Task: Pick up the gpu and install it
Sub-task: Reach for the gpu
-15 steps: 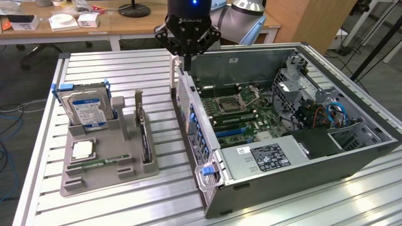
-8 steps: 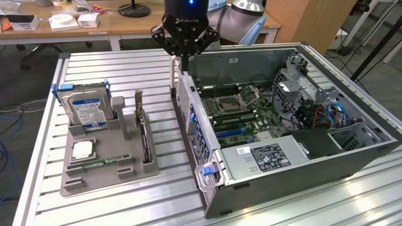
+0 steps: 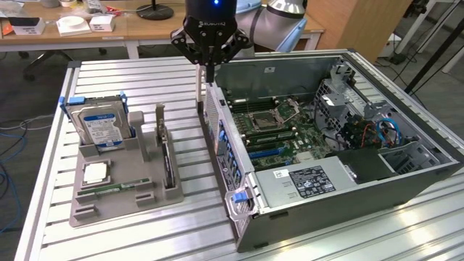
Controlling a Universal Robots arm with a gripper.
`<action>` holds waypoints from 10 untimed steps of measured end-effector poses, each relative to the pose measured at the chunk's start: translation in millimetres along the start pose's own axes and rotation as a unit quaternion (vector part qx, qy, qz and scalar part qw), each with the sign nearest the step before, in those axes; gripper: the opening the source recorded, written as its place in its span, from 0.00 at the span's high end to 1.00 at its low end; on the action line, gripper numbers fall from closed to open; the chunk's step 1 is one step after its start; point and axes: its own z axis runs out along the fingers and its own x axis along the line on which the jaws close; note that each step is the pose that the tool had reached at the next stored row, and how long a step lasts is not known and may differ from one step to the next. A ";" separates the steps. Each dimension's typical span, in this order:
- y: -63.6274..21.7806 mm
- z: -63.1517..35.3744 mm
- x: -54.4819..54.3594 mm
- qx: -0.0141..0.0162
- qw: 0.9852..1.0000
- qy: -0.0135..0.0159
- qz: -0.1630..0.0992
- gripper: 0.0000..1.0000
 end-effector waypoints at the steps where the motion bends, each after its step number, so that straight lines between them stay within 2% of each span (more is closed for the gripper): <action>1: -0.1 0.0 0.8 0.000 1.000 0.000 0.000 0.89; 10: -0.6 -0.2 8.5 0.000 1.000 0.000 0.000 0.89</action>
